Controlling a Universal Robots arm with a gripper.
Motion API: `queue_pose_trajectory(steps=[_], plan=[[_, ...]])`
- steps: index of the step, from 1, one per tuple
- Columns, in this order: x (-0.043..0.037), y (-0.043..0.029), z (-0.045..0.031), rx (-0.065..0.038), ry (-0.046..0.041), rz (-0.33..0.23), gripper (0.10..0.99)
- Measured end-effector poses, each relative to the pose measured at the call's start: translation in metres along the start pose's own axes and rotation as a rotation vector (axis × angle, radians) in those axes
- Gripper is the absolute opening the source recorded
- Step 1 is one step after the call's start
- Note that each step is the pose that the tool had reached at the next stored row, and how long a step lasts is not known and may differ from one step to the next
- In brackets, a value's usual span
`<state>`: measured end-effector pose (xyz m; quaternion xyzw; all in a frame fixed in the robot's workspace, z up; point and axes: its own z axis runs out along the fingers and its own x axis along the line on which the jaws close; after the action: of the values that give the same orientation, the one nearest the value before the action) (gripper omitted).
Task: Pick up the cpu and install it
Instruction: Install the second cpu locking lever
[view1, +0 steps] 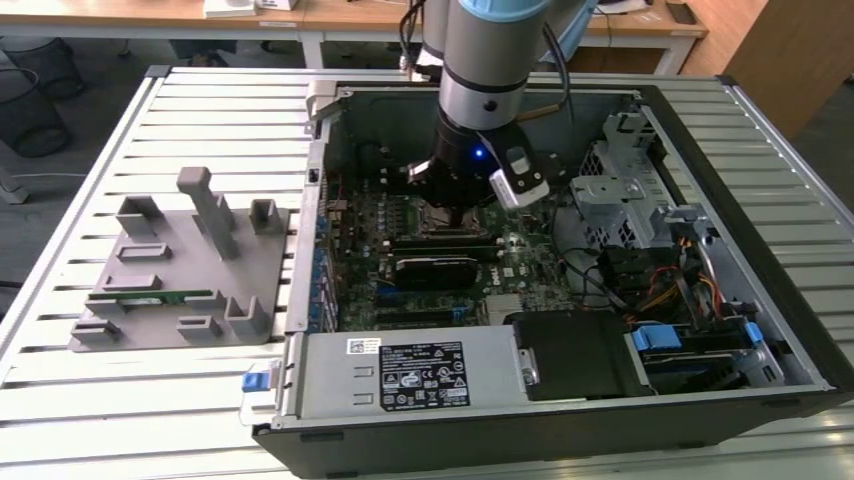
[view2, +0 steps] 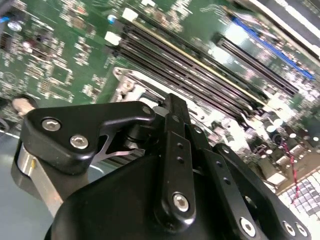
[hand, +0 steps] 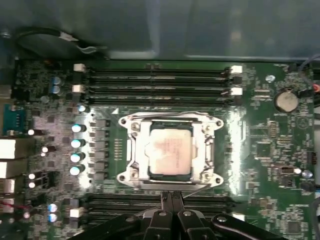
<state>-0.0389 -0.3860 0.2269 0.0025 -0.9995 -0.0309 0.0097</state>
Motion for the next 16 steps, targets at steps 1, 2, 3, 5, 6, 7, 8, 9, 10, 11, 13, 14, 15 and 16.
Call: queue_pose_trajectory(steps=[1, 2, 3, 5, 6, 7, 8, 9, 10, 11, 13, 14, 15, 16], plan=[[0.0023, -0.0001, 0.0, 0.0, 0.0, 0.0, 0.106], [0.0041, -0.0003, 0.0, 0.0, 0.0, 0.0, 0.106], [0.0056, -0.0004, 0.0001, 0.0, 0.0, 0.0, 0.106], [0.0065, -0.0004, 0.0001, 0.0, 0.0001, 0.0, 0.106], [0.0065, -0.0006, 0.0001, -0.002, 0.0006, 0.0, 0.106], [0.0065, -0.0011, 0.0001, -0.005, 0.0018, 0.0, 0.106], [0.0065, -0.0017, 0.0001, -0.008, 0.0035, 0.001, 0.106], [0.0065, -0.0025, 0.0, -0.009, 0.0048, 0.001, 0.106], [0.0065, -0.0036, -0.0001, -0.01, 0.0055, 0.001, 0.106], [0.0066, -0.0048, -0.0001, -0.012, 0.0056, 0.001, 0.106], [0.0077, -0.0064, -0.0002, -0.014, 0.0056, 0.001, 0.106], [0.0086, -0.0071, -0.0001, -0.014, 0.0056, 0.002, 0.106], [0.01, -0.0075, 0.0, -0.015, 0.0056, 0.001, 0.106], [0.0115, -0.0077, 0.0, -0.016, 0.0056, 0.001, 0.106]])
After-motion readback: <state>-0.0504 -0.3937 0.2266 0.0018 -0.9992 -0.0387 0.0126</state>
